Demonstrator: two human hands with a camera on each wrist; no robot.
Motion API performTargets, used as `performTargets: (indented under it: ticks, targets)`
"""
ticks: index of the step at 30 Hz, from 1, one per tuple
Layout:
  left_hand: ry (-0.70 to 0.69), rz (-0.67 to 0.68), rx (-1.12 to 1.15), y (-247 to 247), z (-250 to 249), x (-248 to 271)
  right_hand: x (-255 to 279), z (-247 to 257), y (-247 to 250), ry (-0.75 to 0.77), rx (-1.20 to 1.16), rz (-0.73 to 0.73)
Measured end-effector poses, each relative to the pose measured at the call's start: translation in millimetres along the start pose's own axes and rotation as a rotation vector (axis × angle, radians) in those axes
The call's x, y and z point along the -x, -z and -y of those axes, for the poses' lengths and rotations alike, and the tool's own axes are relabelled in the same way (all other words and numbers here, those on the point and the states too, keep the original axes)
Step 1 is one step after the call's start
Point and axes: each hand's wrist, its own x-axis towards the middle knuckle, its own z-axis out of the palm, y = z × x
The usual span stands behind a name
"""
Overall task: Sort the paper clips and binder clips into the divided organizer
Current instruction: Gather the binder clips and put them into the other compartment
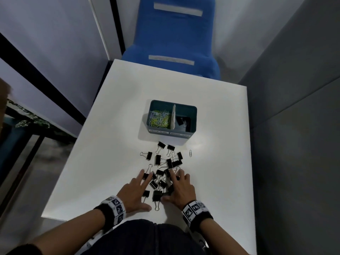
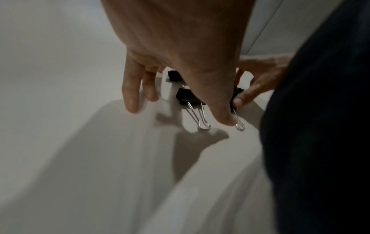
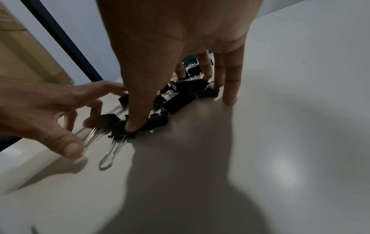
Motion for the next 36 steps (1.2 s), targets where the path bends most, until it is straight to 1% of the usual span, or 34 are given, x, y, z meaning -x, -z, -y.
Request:
performTargets:
  ticks: [3,8,11,15,18,26,28,31,33,36]
  targets:
    - [-0.026,-0.025,0.000,3,-8,-14,-4,2,4,0.038,-0.025,-0.043]
    - [-0.052,-0.128,0.035,20,-13,-27,-8,-2,6,0.024,-0.143,-0.054]
    - [-0.050,-0.118,0.087,27,-15,-33,-10,-6,10,-0.010,-0.269,-0.061]
    - [-0.034,-0.095,0.083,37,-12,-39,-18,-17,8,-0.059,-0.423,-0.128]
    - [-0.028,-0.111,0.083,43,-11,-43,-22,-23,8,-0.075,-0.454,-0.125]
    - [-0.038,-0.181,0.113,48,-16,-61,-16,-29,15,-0.121,-0.572,-0.219]
    - [-0.029,-0.201,0.137,44,-14,-64,-14,-30,26,-0.122,-0.619,-0.254]
    - [-0.073,-0.259,0.173,47,-18,-65,-17,-28,61,-0.095,-0.681,-0.364]
    - [-0.105,-0.305,0.184,63,-28,-65,-25,-25,94,-0.072,-0.708,-0.447]
    - [-0.118,-0.404,0.225,105,-49,-70,-46,-24,142,0.017,-0.768,-0.628]
